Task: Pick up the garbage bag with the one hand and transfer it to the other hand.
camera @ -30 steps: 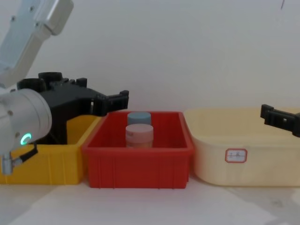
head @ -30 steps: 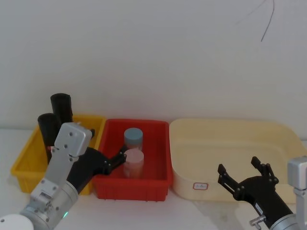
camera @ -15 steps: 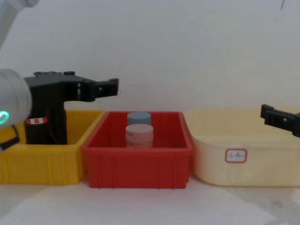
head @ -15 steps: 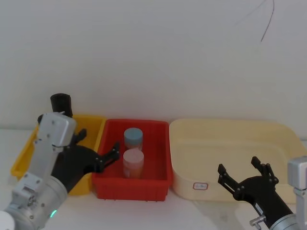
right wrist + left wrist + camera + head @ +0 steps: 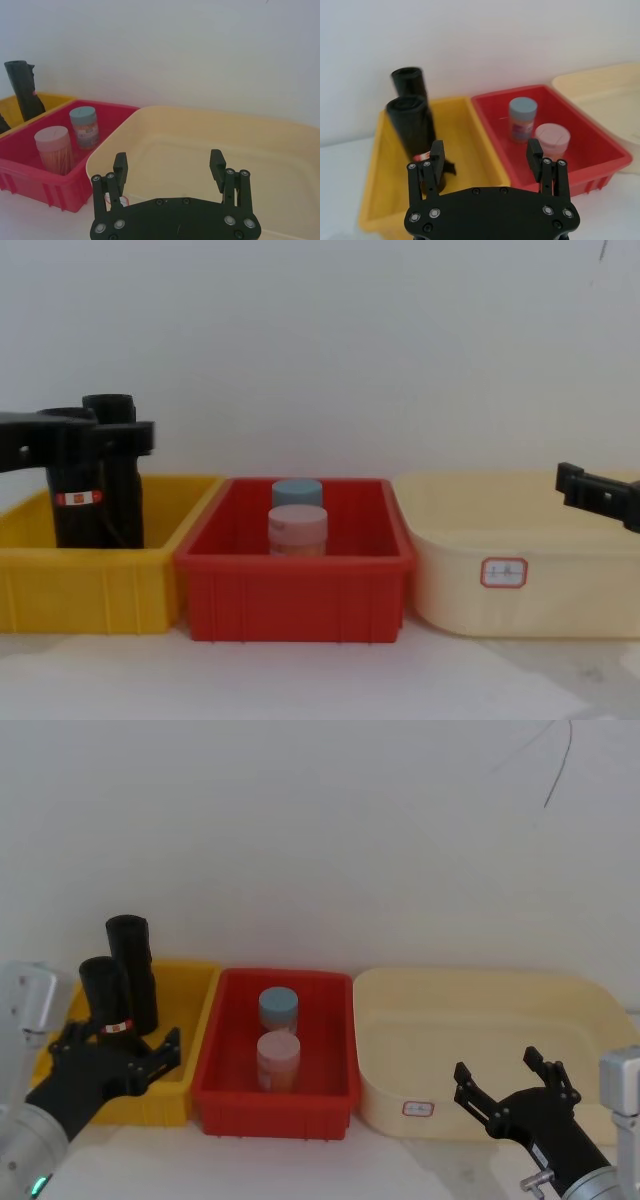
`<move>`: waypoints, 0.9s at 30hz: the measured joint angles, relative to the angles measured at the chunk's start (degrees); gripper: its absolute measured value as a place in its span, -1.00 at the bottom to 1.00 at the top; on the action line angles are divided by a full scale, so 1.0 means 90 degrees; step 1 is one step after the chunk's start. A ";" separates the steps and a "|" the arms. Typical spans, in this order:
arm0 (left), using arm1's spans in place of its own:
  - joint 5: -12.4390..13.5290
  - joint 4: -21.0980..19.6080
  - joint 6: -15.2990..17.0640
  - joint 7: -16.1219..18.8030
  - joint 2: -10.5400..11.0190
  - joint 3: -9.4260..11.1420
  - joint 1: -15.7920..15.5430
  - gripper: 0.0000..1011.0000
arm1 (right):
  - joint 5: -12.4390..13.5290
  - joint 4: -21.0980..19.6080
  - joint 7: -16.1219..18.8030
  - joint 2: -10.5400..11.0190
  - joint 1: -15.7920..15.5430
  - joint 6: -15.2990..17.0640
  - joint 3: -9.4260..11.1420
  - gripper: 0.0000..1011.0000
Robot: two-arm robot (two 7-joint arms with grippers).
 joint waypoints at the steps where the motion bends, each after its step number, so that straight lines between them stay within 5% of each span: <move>1: -0.0018 -0.0022 0.0025 0.0015 0.0009 -0.0052 0.0043 0.98 | 0.0000 0.0000 0.0000 0.0000 0.0000 0.0000 0.0000 0.98; 13: -0.0130 -0.0047 0.0244 0.0110 0.0044 -0.0434 0.0321 0.98 | 0.0000 0.0000 0.0000 0.0000 0.0000 0.0000 0.0000 0.98; 27: -0.0186 0.0439 0.0334 -0.0218 0.0207 -0.0599 0.0120 0.98 | 0.0000 0.0000 0.0000 0.0000 0.0000 0.0000 0.0000 0.98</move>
